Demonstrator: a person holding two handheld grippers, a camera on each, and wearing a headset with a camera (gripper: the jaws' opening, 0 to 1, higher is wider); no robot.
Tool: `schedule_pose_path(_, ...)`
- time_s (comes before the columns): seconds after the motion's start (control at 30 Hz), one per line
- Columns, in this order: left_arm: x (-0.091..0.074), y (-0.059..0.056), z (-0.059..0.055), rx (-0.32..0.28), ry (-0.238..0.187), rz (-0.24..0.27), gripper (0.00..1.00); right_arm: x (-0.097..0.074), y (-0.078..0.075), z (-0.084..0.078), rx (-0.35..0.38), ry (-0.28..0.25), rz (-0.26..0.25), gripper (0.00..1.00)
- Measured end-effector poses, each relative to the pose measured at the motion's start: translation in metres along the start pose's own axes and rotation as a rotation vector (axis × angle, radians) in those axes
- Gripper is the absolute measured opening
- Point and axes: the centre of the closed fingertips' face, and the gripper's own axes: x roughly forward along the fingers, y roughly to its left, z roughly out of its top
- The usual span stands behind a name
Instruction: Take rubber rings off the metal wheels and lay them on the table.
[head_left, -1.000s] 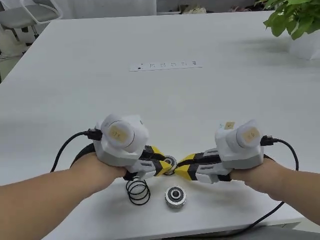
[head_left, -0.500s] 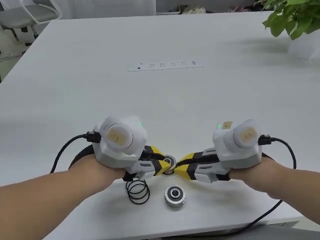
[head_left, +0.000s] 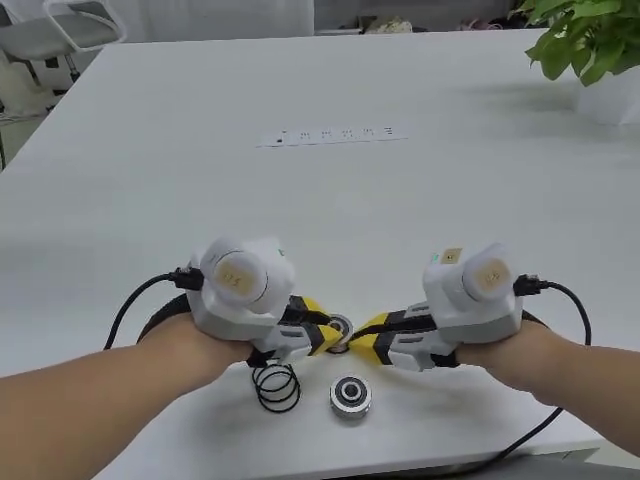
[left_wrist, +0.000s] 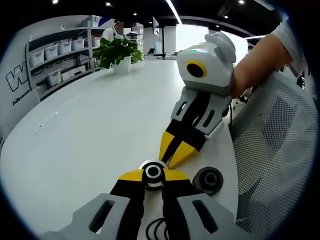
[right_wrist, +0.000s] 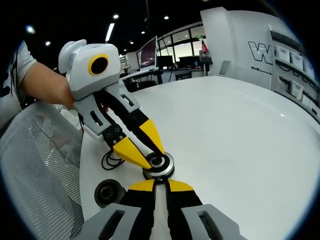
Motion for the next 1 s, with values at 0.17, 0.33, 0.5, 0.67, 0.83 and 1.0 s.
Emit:
schedule_pose_path(0.17,0.0002,0.0002,0.0003,-0.001,-0.001,0.003,0.07,-0.0005,-0.0005,-0.0006,0.02,0.003,-0.003,0.0)
schedule_pose_path(0.33,0.0004,0.0006,0.0003,-0.004,-0.001,0.003,0.07,-0.001,-0.0023,-0.0012,0.097,-0.004,-0.004,0.0)
schedule_pose_path(0.5,0.0006,0.0008,0.0004,-0.007,-0.004,0.007,0.07,-0.001,-0.0027,-0.0011,0.137,-0.008,-0.003,0.0)
schedule_pose_path(0.67,0.0005,-0.0003,0.0005,-0.01,-0.008,0.011,0.07,-0.0027,-0.0035,0.0001,0.201,-0.024,0.005,0.0)
schedule_pose_path(0.83,0.001,-0.0004,0.0002,-0.015,-0.013,0.017,0.07,-0.0025,-0.0032,-0.0002,0.203,-0.025,0.004,0.0)
schedule_pose_path(1.0,0.0006,-0.0015,0.0006,-0.024,-0.021,0.023,0.07,-0.0034,-0.0046,-0.0005,0.224,-0.031,0.005,0.0)
